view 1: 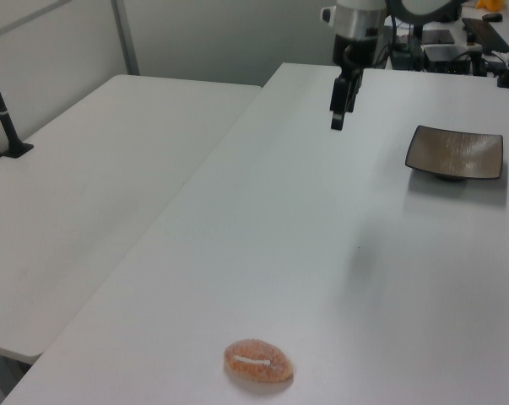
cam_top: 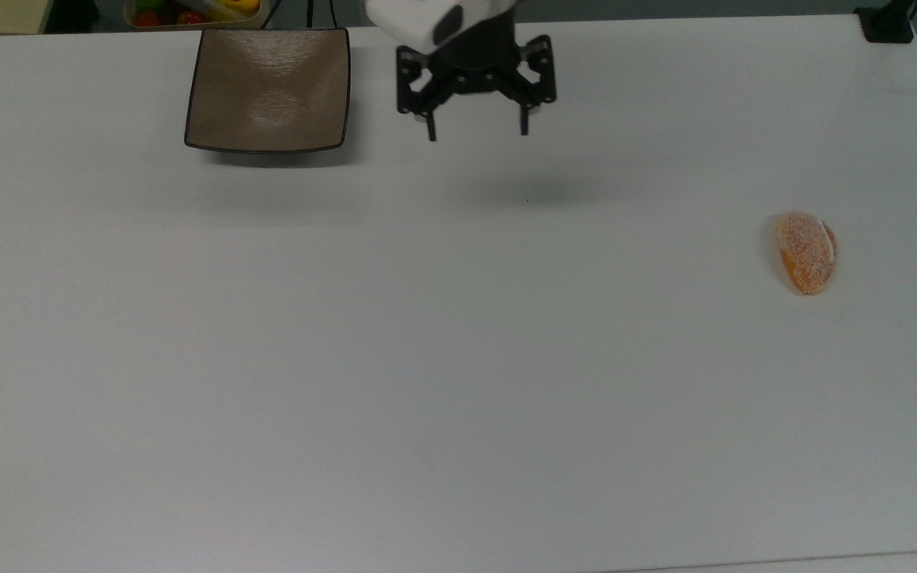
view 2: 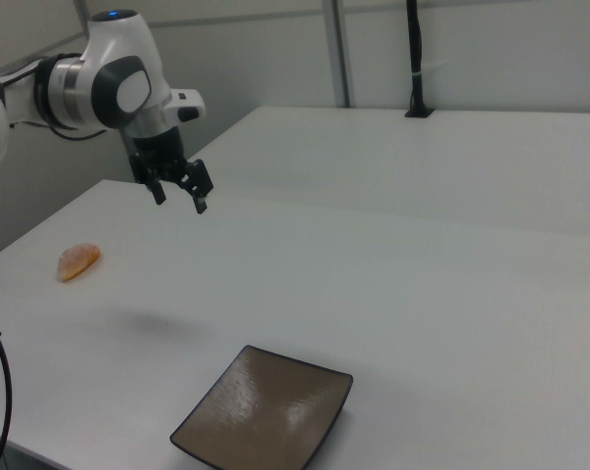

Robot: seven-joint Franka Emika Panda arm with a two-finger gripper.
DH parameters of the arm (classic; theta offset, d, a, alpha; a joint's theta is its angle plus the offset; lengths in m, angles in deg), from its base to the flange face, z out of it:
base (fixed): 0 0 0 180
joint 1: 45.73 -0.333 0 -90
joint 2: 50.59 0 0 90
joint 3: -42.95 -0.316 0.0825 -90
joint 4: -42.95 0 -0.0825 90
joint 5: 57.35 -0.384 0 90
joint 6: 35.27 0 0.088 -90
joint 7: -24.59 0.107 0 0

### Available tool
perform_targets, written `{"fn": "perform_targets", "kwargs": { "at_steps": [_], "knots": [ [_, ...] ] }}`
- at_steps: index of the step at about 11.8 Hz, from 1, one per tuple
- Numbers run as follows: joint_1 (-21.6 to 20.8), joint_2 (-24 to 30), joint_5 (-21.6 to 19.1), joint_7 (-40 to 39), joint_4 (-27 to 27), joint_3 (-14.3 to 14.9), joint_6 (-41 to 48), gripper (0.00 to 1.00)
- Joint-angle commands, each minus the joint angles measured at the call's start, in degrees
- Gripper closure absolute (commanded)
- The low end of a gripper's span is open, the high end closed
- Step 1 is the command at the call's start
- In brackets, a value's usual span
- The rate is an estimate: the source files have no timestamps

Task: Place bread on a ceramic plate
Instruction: 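Move the open gripper from above the plate toward the orange bread roll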

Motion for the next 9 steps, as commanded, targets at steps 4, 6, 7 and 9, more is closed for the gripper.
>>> {"fn": "perform_targets", "kwargs": {
  "at_steps": [4,6,7,9],
  "knots": [
    [-8.26,-7.17,2.60,8.95,8.56,-4.56,-3.63,0.00],
    [-13.80,-10.95,5.93,14.32,11.11,-4.56,-4.85,0.00],
    [-16.26,-12.71,7.08,17.47,11.65,-4.48,-8.26,0.00],
    [-20.05,-15.18,9.11,21.44,11.83,-4.39,-14.94,0.00]
  ]
}}
